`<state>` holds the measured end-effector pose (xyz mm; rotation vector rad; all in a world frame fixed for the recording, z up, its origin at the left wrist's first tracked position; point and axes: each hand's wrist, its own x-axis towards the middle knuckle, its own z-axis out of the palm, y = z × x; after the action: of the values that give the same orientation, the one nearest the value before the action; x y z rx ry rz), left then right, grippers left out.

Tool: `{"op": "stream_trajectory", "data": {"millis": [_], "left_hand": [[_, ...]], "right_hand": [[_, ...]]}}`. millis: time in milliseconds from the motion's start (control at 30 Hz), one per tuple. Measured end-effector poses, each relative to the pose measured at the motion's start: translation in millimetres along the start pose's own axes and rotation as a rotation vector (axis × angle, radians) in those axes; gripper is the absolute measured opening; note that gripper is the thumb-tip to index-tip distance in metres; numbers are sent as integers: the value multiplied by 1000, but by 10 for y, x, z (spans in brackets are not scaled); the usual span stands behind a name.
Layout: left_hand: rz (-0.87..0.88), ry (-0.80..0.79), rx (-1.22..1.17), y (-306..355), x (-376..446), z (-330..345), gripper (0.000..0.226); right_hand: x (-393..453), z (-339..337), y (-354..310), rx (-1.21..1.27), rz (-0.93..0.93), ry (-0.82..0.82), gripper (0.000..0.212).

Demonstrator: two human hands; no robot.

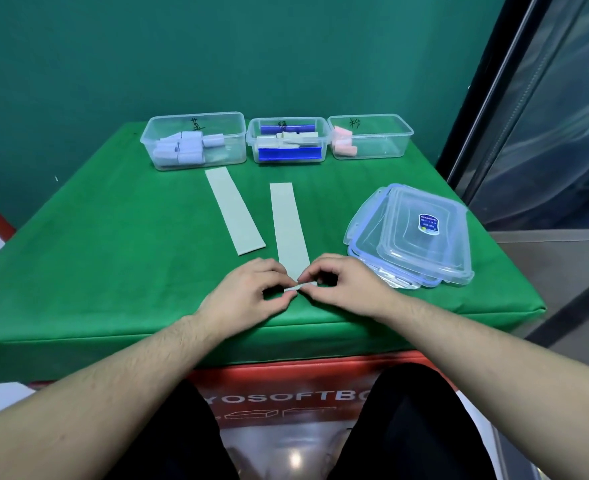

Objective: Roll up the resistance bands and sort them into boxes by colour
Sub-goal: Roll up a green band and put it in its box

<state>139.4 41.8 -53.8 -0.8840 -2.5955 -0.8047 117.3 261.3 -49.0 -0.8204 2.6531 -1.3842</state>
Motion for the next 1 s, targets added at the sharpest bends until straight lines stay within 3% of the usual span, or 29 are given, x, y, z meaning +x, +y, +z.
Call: {"op": "stream_trajectory", "data": {"millis": [67, 300, 433, 633, 867, 1000], "left_hand": [[-50, 5, -55, 5, 14, -3, 28], [-205, 42, -181, -22, 74, 41, 10], [-176, 75, -135, -24, 53, 54, 9], [-160, 52, -33, -30, 16, 82, 21], [-125, 66, -2, -13, 12, 76, 19], [-129, 59, 13, -43, -2, 96, 20]], "right_hand": [[16, 19, 15, 43, 42, 30, 1], [96, 35, -14, 90, 127, 57, 6], [112, 85, 27, 31, 92, 131, 11], [101, 128, 82, -66, 52, 162, 2], [14, 179, 133, -271, -150, 159, 21], [11, 183, 131, -205, -132, 165, 31]]}}
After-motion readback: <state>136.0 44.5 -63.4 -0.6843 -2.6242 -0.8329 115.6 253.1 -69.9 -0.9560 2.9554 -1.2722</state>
